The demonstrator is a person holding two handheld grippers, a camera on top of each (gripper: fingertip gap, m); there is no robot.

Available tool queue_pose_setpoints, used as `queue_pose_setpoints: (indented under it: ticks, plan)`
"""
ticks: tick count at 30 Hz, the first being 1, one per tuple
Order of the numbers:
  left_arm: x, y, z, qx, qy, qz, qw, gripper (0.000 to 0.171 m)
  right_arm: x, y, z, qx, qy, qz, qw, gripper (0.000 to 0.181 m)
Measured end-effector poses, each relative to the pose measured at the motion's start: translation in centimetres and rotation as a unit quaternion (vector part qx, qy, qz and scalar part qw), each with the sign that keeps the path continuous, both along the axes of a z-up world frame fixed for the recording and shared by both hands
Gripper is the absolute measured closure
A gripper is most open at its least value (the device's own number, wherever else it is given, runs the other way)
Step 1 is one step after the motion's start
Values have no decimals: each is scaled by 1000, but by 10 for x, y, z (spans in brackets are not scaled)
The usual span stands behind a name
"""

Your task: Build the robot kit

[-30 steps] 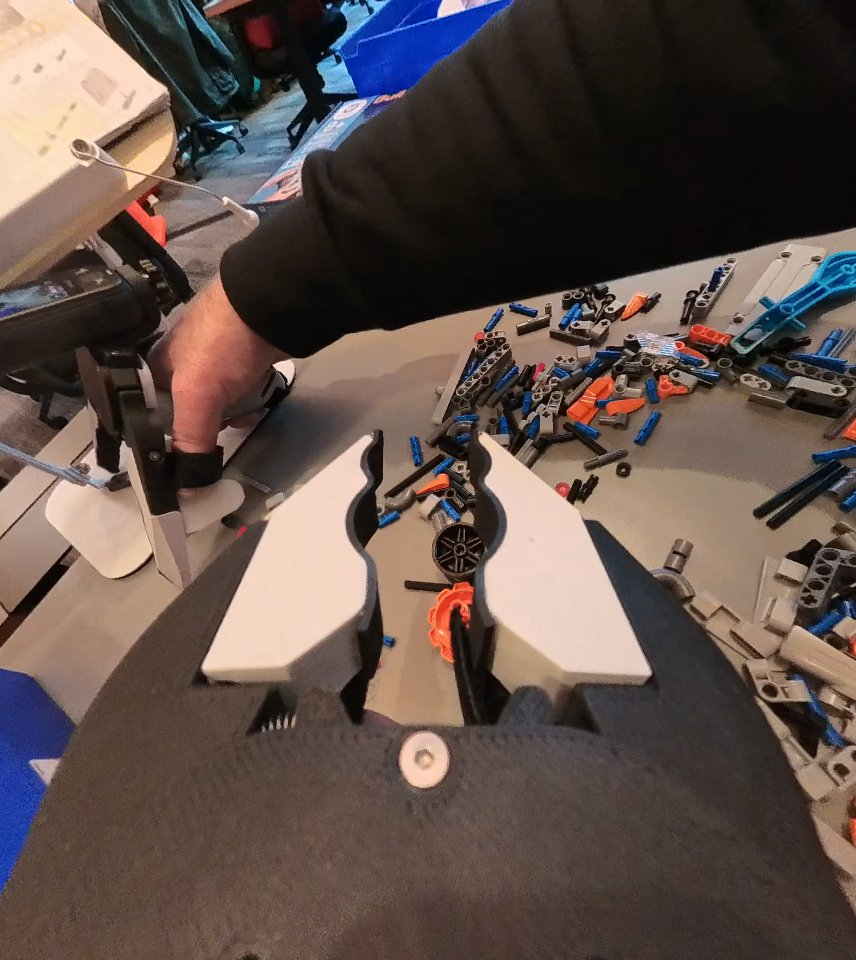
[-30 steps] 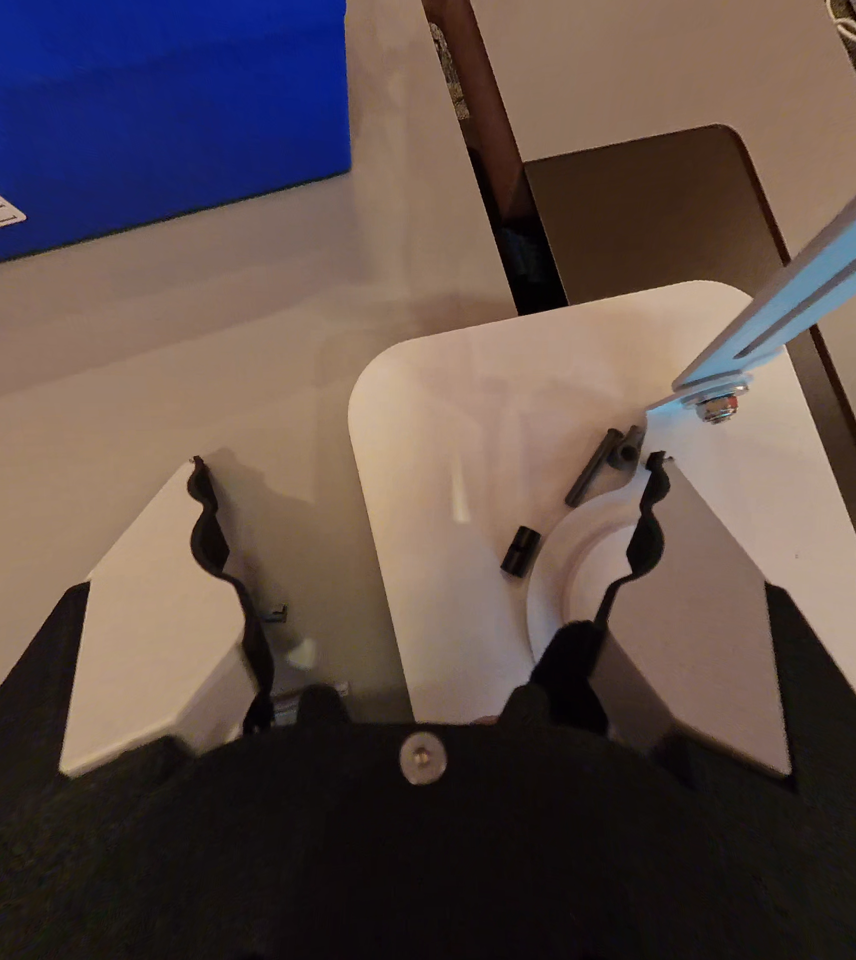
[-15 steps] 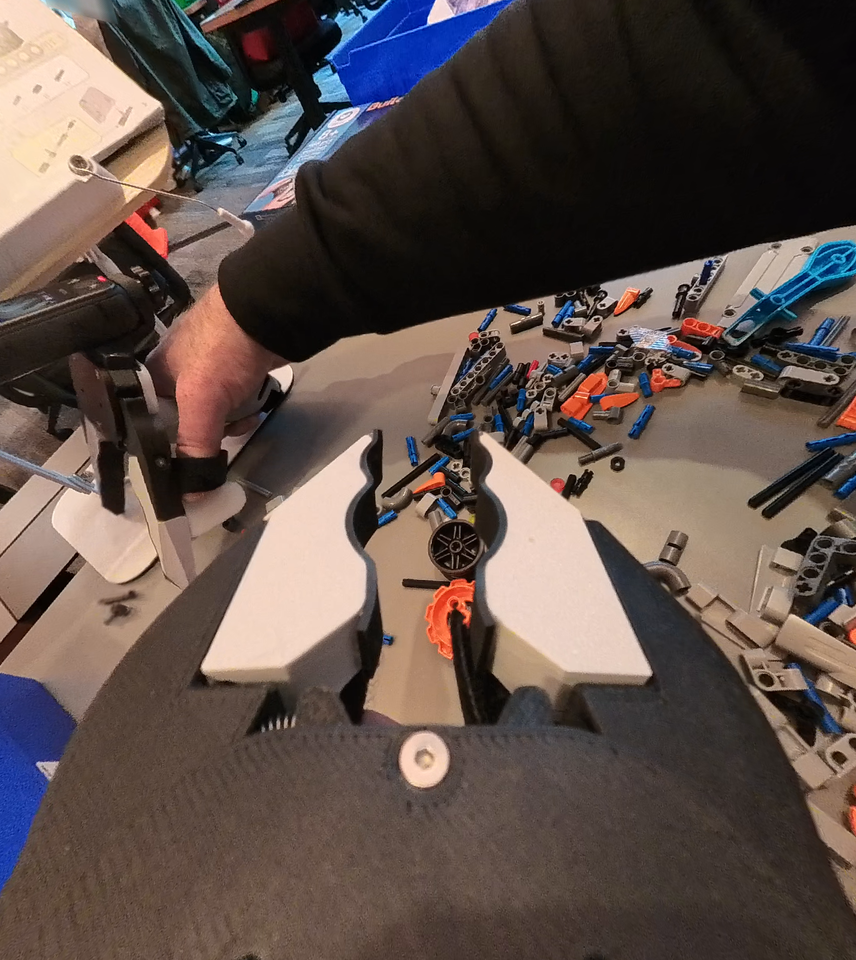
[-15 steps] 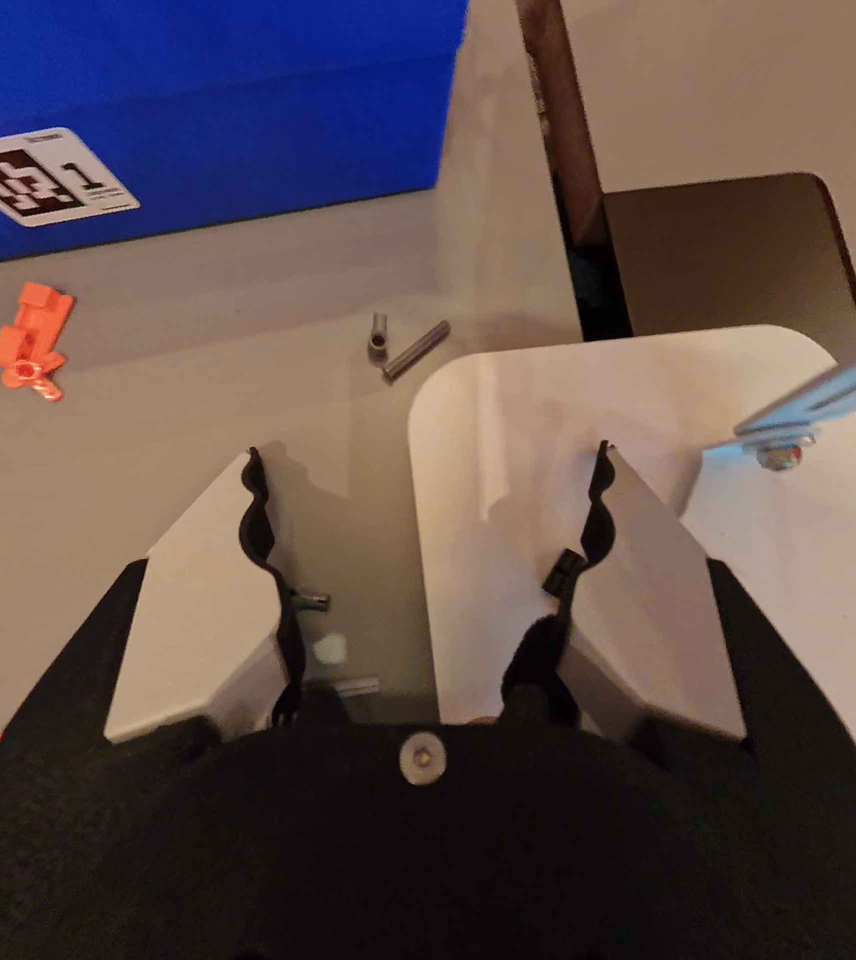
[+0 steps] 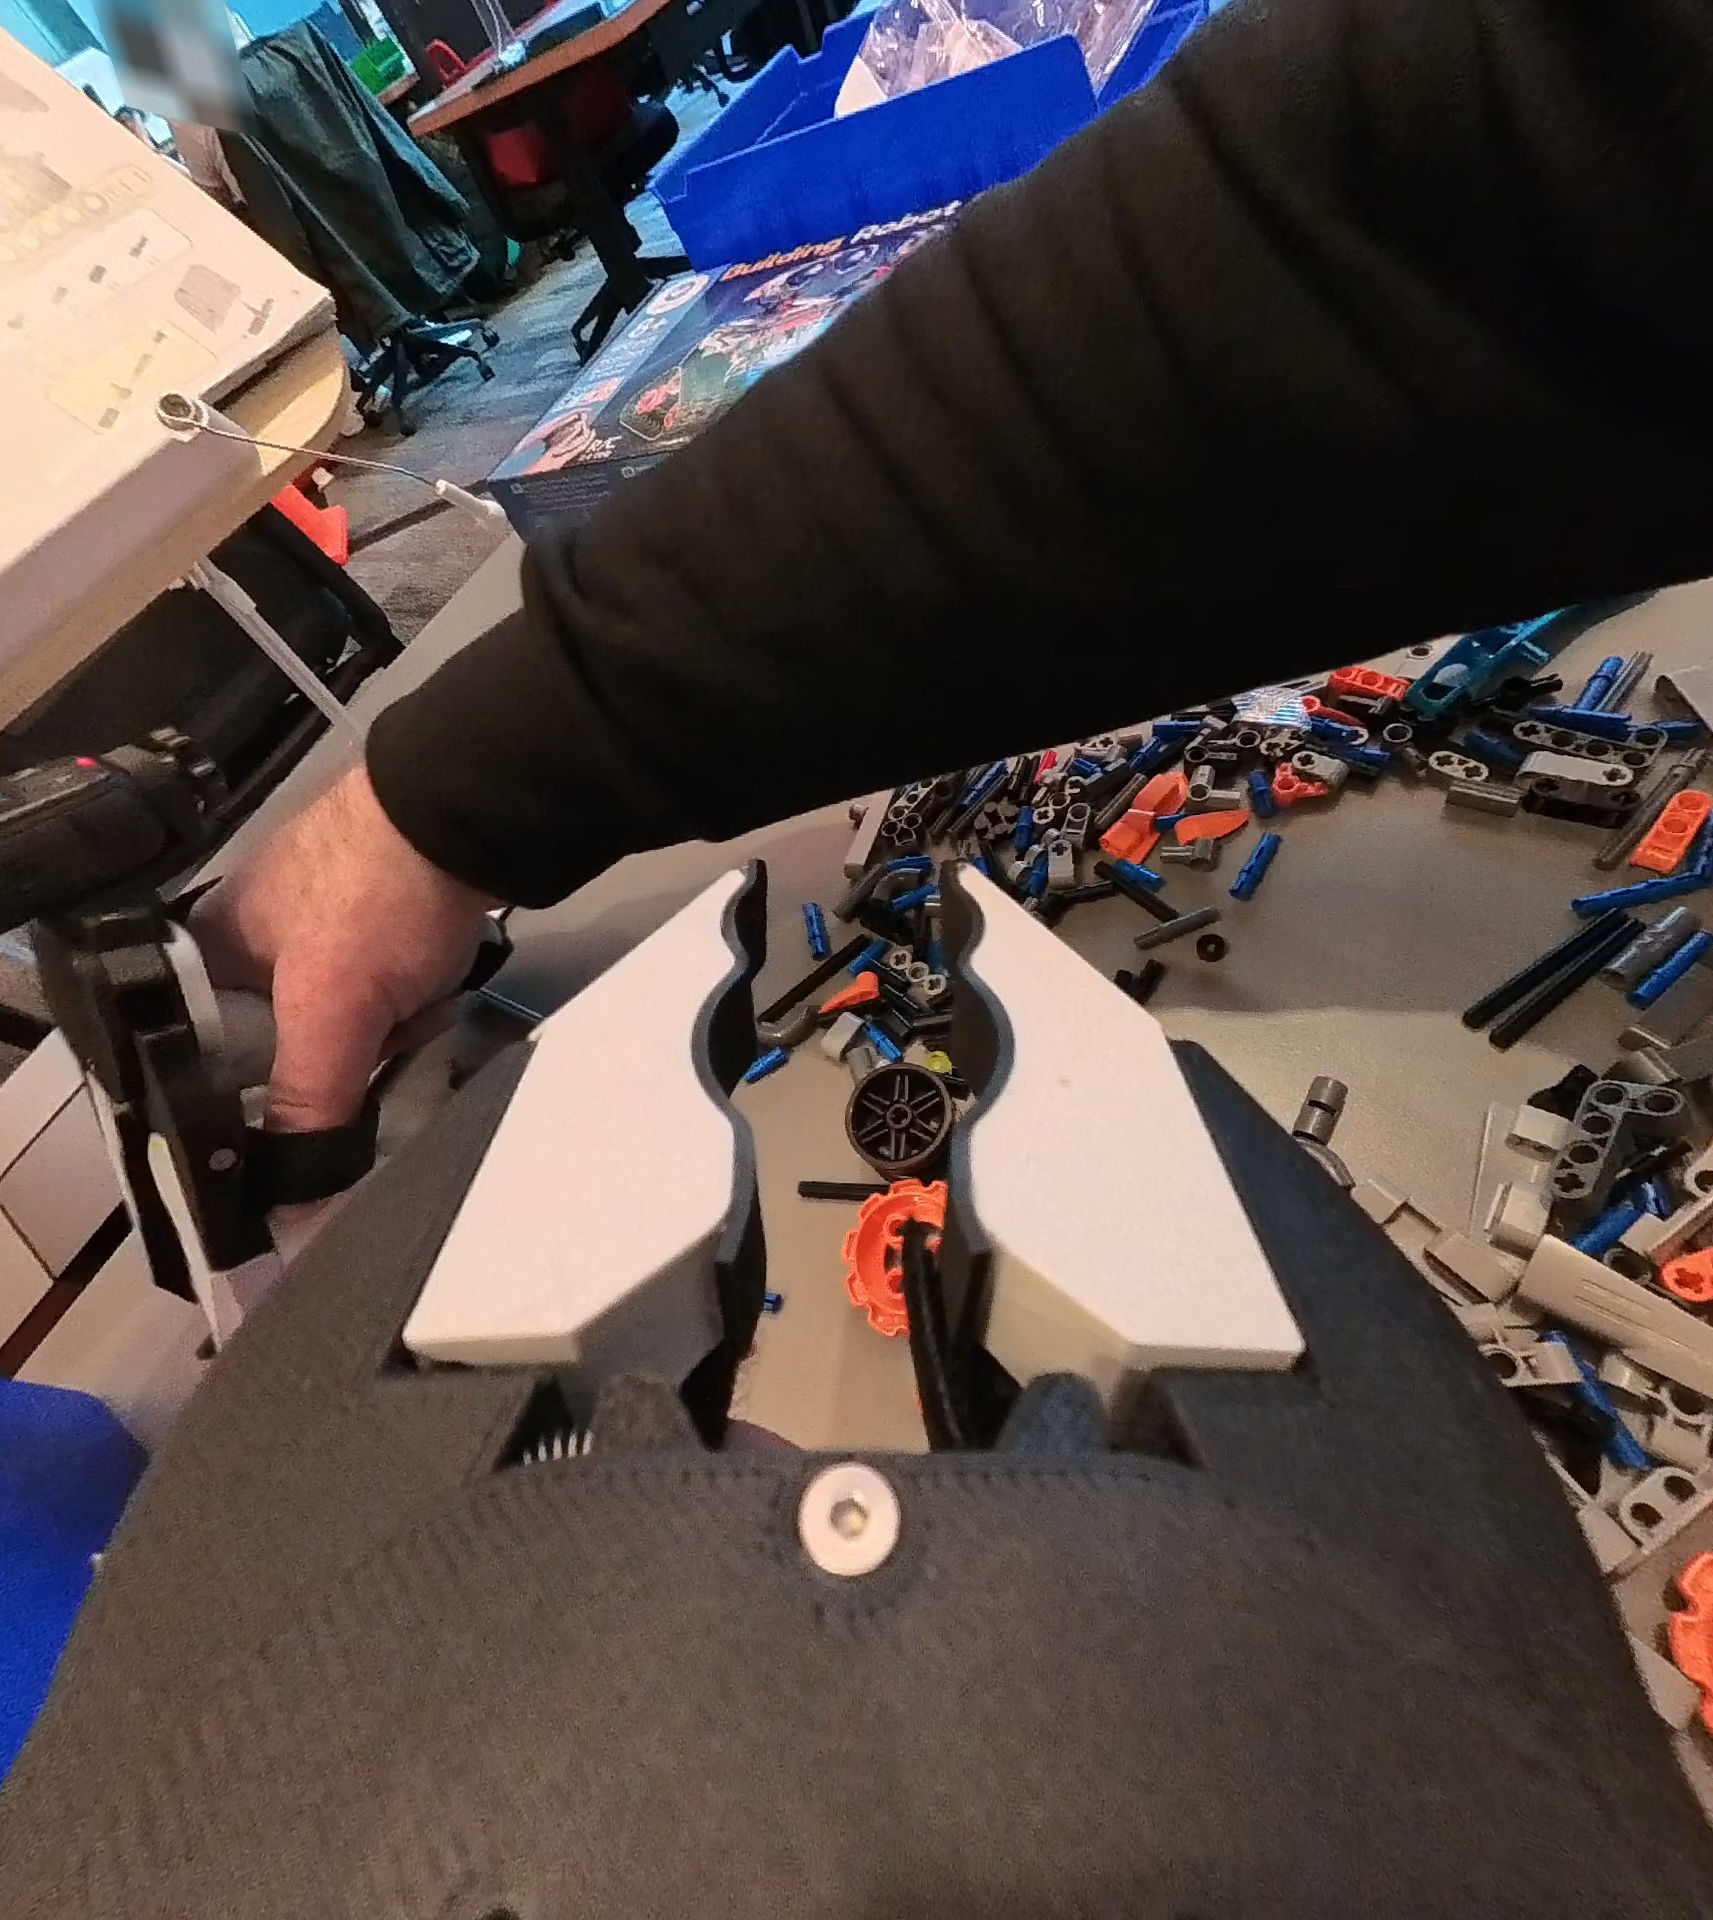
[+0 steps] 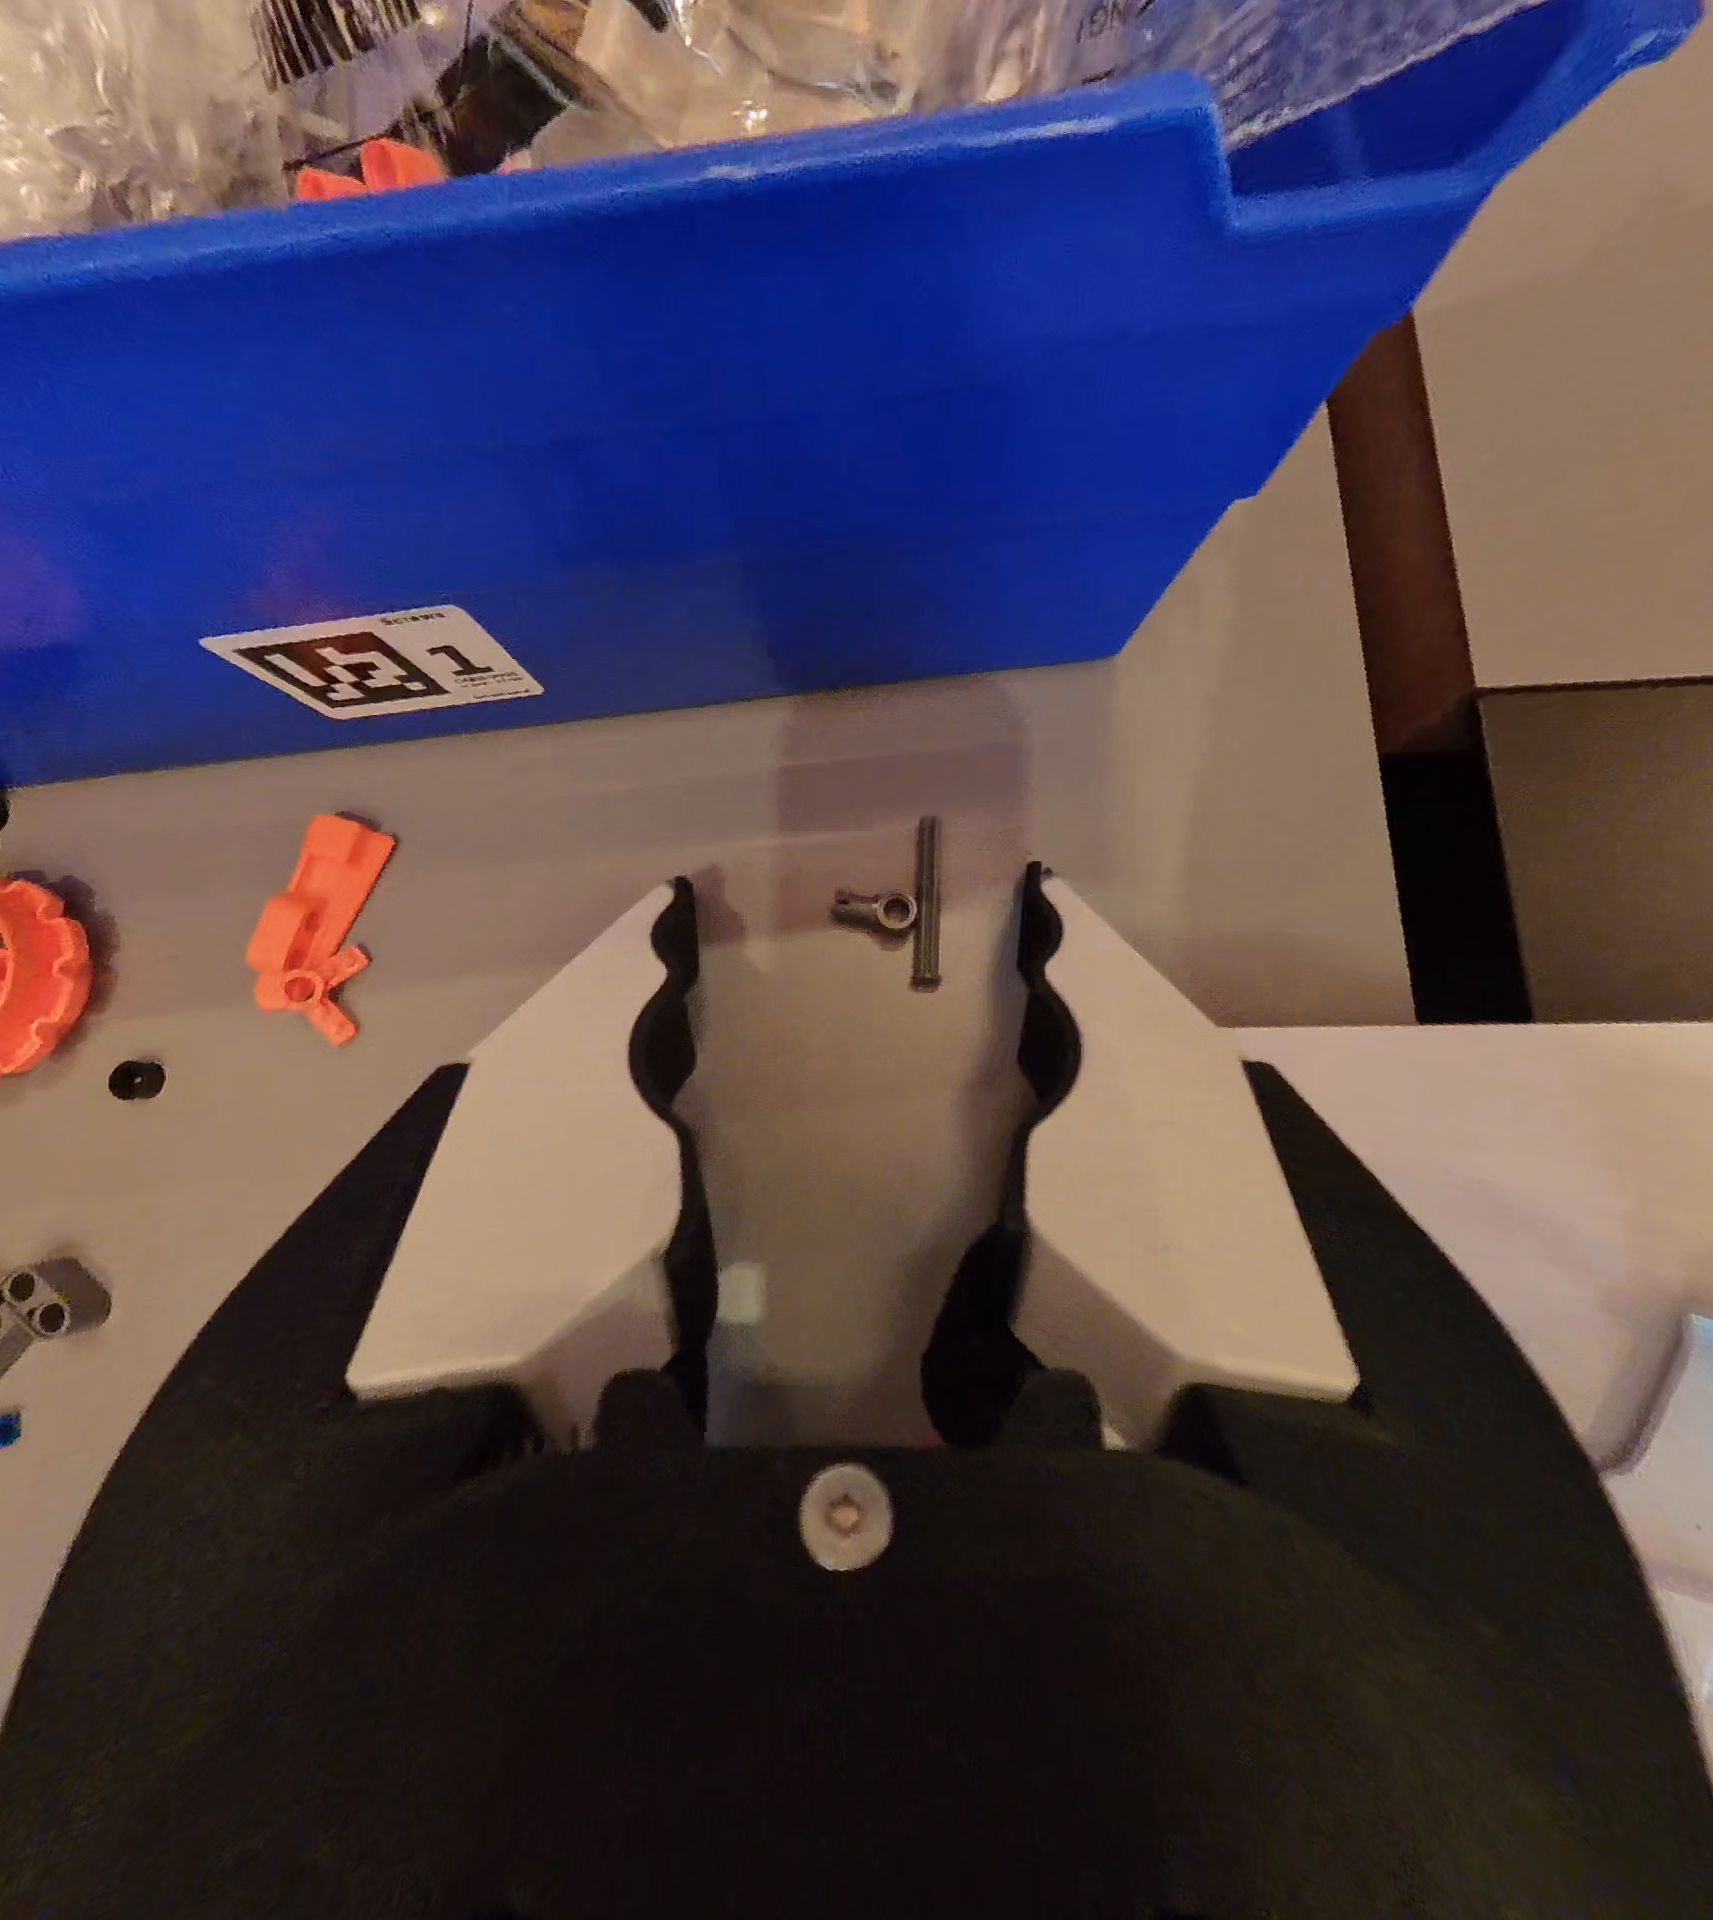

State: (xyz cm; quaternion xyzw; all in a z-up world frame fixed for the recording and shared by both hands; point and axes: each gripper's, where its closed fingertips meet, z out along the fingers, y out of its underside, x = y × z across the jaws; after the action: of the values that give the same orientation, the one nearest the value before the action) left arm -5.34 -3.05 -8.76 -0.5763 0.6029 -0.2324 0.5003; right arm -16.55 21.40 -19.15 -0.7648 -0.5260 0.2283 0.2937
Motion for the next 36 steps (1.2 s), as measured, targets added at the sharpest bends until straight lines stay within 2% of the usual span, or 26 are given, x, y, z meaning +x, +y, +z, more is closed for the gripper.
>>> queue_pose_setpoints:
  ticks: [3,6,10,18,25,30,31,33,34,36]
  plan:
    - [0,-1,1,-2,-2,-1,1000,141,0,-5,0,10,3,12,1000,129]
    - [1,-2,0,2,0,-2,1000,141,-4,-14,0,15,5,36,999,153]
    - [2,-2,-1,3,2,-2,1000,141,-4,-22,0,15,10,51,999,172]
    - [4,-9,-3,11,8,-13,1000,142,1,-53,0,-1,-11,91,996,174]
    - [8,-28,0,18,7,-46,999,141,36,-122,-1,-31,-66,139,988,174]
    - [12,-41,-1,27,11,-66,997,141,56,-186,-2,-59,-83,182,978,173]
    - [13,-43,-1,25,10,-70,997,140,58,-193,-1,-61,-83,185,977,163]
    - [14,-46,-3,26,12,-74,997,141,60,-189,7,-51,-69,167,982,157]
    - [15,-47,-3,27,12,-75,997,141,59,-176,14,-33,-48,147,987,156]
    - [15,-49,-2,31,10,-77,996,140,65,-134,25,3,-18,73,997,141]
